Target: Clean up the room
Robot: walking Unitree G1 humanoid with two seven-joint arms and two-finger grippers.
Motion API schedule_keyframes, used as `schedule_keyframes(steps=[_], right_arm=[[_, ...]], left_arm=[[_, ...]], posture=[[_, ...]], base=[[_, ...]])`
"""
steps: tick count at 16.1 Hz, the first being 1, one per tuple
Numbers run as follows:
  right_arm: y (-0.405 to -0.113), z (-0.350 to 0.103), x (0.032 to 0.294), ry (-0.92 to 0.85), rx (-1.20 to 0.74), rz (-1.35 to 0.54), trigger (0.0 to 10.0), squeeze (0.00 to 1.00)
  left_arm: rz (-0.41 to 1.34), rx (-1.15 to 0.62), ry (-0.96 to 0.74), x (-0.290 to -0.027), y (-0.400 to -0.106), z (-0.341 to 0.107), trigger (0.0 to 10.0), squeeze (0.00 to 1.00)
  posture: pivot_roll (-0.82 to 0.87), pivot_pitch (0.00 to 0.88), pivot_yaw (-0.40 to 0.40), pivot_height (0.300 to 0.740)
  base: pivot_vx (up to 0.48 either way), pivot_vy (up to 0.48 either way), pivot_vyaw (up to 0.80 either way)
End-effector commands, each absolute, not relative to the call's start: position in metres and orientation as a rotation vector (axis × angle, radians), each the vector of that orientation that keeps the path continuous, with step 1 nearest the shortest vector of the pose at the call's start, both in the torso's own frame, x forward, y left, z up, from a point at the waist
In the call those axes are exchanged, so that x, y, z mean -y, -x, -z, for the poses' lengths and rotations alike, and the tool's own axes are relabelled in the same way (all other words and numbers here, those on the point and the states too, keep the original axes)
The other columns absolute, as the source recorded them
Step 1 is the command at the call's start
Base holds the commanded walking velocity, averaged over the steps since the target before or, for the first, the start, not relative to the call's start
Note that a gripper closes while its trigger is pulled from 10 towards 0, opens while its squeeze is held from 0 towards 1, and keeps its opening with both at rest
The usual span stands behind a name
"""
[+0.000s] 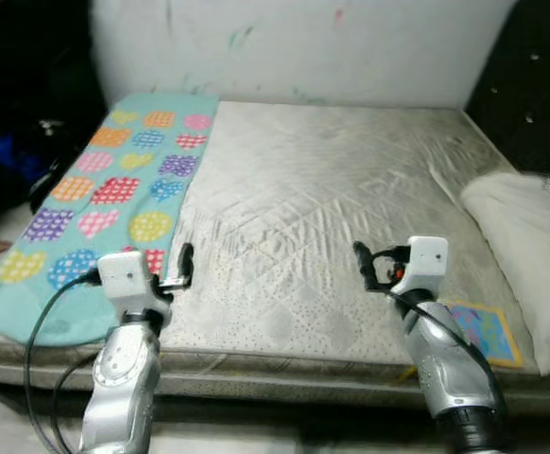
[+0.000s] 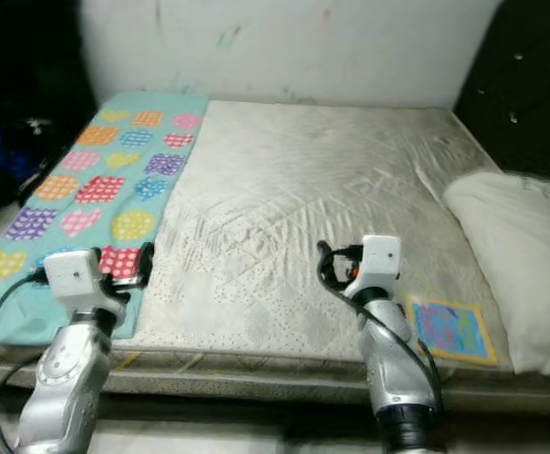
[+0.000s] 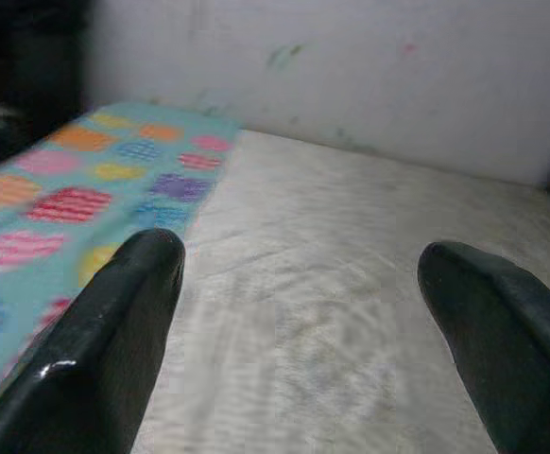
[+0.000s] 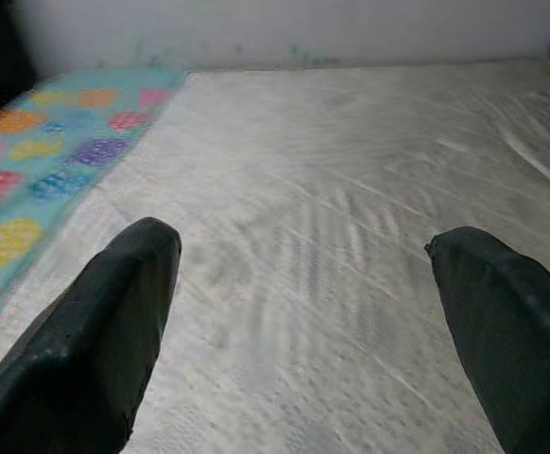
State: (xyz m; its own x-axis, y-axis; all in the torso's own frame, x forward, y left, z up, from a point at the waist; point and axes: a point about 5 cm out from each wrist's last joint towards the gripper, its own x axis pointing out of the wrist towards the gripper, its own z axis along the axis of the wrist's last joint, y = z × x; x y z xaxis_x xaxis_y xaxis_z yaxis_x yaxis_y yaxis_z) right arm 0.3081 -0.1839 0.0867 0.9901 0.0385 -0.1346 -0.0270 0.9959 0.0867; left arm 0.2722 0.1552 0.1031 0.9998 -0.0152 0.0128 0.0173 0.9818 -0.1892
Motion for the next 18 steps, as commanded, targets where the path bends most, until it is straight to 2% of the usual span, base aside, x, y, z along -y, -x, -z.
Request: schedule_keyframes(steps=[1,6,18], right_arm=[[-0.3105,-0.0898,0.179,-0.091,-0.128,-0.049,10.0,0.0],[-0.3105,-0.0895,0.1788,-0.085,-0.13,-0.053,10.0,0.0],[-0.3084,-0.0872,0.1797,-0.084,-0.136,-0.047,10.0,0.0]], left_arm=[[0.007,0.01,0.178,-0.1607,-0.2718,-0.1027,10.0,0.0],[0.048,0.032,0.197,-0.1576,-0.2701,-0.105,10.0,0.0],[0.067,0.03,0.197,-0.1556,-0.2682,-0.1054,10.0,0.0]], posture=[[-0.08,0.0,-0.012,0.74],[-0.08,0.0,-0.014,0.74],[-0.08,0.0,-0.01,0.74]], base=[[0.0,0.368,0.0],[0.0,0.0,0.0],[0.396,0.0,0.0]])
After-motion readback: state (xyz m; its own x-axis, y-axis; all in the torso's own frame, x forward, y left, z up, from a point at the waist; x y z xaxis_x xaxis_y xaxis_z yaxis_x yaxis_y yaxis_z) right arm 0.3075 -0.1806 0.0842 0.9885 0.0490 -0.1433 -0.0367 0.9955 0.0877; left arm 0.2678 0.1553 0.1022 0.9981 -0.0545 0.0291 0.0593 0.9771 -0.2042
